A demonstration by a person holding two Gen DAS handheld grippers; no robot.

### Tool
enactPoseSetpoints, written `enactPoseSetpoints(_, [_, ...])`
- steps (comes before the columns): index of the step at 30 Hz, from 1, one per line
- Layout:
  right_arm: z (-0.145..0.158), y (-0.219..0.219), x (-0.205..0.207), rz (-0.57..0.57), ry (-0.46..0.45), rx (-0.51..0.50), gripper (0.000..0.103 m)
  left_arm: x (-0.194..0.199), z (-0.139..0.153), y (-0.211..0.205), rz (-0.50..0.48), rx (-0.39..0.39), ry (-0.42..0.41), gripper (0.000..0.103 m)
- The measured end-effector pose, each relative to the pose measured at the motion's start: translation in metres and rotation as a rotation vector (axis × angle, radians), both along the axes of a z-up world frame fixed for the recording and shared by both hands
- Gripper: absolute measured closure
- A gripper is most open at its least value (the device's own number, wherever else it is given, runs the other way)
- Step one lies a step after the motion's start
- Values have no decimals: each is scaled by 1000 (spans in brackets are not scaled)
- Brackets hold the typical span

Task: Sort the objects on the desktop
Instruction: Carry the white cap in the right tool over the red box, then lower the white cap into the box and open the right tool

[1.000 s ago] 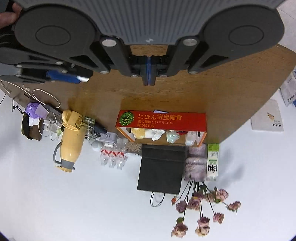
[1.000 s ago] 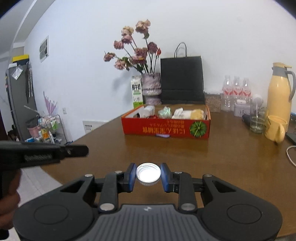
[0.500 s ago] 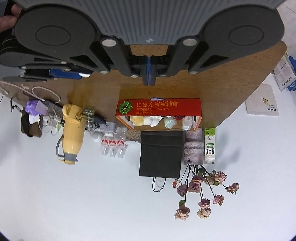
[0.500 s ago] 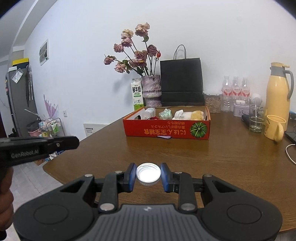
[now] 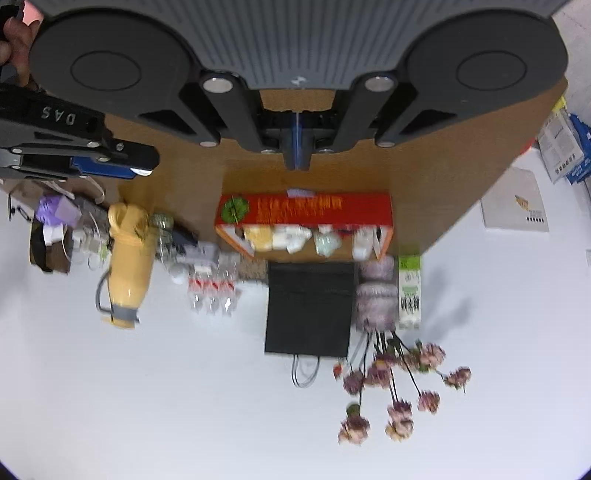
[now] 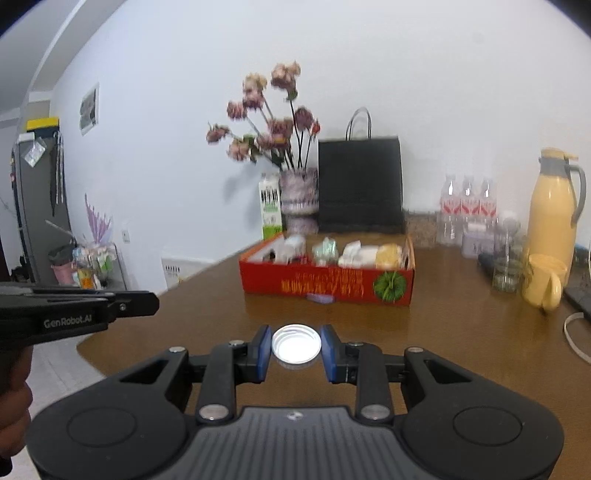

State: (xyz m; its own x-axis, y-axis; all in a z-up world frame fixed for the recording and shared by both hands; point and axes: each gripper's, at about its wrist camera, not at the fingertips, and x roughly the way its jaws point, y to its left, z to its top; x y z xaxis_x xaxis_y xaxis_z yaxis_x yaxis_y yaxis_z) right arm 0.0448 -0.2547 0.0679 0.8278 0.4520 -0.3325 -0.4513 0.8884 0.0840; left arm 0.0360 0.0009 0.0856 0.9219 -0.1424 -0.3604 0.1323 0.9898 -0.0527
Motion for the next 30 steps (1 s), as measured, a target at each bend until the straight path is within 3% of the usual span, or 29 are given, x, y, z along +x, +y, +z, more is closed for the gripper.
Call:
enactPoseSetpoints(6, [29,-3,35,-16,-72,13,76,30,16,6,23,0,-36,102])
enactPoseSetpoints(15, [72,12,105,-14,-163,-68,76,91,51,22,27,16,-85,102])
enactPoseSetpoints(25, [98,41,223,-3,-119,-119,76,191,83,37,27,2,-81,102])
enactPoseSetpoints(30, [87,64,287,30,-14,-171,76,253,86,35,-4,-29,-7,102])
